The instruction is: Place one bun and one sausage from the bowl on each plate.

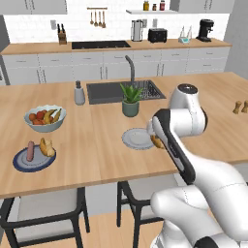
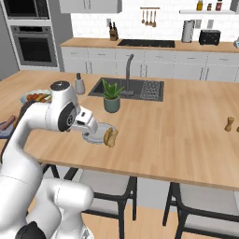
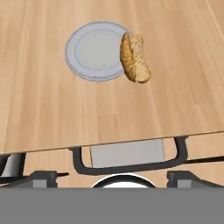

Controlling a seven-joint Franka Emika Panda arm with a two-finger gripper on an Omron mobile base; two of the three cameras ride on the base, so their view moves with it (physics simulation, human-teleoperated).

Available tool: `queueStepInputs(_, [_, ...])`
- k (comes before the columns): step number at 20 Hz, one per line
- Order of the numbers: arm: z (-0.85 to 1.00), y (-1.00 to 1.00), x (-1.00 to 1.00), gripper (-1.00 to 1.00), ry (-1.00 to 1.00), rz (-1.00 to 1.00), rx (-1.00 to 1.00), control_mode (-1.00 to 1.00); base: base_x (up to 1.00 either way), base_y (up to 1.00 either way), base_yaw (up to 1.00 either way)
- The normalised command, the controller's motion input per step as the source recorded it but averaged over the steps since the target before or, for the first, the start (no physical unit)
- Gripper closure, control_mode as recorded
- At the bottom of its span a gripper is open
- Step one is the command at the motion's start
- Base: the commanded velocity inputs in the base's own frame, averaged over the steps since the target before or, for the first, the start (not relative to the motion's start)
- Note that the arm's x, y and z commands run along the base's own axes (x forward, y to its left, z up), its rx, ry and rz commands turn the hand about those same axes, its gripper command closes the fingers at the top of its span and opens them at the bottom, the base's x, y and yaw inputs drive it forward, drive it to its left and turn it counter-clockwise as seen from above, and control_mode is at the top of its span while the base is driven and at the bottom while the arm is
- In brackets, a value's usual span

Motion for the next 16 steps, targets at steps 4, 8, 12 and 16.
queueStepInputs(4, [0.09, 0.0, -0.08, -1.0, 0.0, 0.01, 0.0, 1.0, -0.42, 0.02, 0.01])
queueStepInputs(8, [0.0, 0.0, 0.0, -1.0, 0.0, 0.0, 0.0, 1.0, -0.56, 0.8, 0.0])
queueStepInputs(12, [0.0, 0.0, 0.0, -1.0, 0.0, 0.0, 0.0, 1.0, -0.06, 1.0, 0.0])
queueStepInputs(16, [0.0, 0.0, 0.0, -1.0, 0.0, 0.0, 0.0, 1.0, 0.0, 1.0, 0.0])
